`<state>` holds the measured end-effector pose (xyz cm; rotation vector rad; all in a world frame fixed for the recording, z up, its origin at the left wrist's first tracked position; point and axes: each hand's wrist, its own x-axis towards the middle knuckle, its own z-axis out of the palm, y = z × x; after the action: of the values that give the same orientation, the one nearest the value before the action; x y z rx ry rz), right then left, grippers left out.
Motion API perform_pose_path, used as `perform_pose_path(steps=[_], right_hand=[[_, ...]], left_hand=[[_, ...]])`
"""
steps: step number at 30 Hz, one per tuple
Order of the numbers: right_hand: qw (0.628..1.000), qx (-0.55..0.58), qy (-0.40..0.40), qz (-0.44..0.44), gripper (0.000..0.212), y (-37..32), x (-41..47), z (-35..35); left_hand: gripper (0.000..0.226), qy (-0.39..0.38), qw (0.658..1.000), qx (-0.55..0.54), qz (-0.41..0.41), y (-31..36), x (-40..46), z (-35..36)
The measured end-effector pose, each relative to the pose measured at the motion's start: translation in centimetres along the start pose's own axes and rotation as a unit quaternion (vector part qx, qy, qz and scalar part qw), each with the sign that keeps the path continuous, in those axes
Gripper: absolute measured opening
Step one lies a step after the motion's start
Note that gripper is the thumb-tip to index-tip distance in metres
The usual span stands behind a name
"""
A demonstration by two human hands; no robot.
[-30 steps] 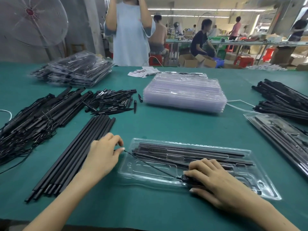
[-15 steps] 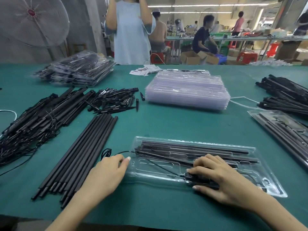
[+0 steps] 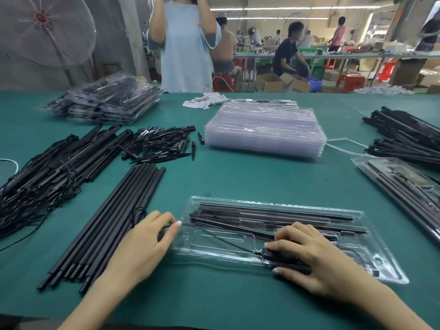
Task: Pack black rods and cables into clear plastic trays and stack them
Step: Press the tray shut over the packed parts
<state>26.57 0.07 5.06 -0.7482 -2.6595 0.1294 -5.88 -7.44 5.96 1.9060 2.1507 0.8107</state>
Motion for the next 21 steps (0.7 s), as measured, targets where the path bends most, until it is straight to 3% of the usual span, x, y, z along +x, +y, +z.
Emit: perform_pose_path(steps=[4, 9, 16, 21], right_hand=[[1.000, 0.003, -0.001, 0.005, 0.032, 0.1, 0.0, 0.0], [1.000, 0.011, -0.012, 0.002, 0.034, -0.1, -0.1, -0.1], [0.999, 0.023, -0.020, 0.015, 0.036, -0.3, 0.0, -0.5], [0.998, 0.038, -0.032, 0.026, 0.037, -0.2, 0.1, -0.7]], left_hand=[[0.032, 0.002, 0.998, 0.051, 0.022, -1.3, -1.1, -0.6], [0.025, 0.042, 0.997, 0.019, 0.056, -1.5, -1.0, -0.8], [0.026, 0.095, 0.994, -0.050, 0.036, -1.0, -0.8, -0.7], [0.035, 0.021, 0.999, -0.029, 0.028, -1.3, -1.1, -0.3]])
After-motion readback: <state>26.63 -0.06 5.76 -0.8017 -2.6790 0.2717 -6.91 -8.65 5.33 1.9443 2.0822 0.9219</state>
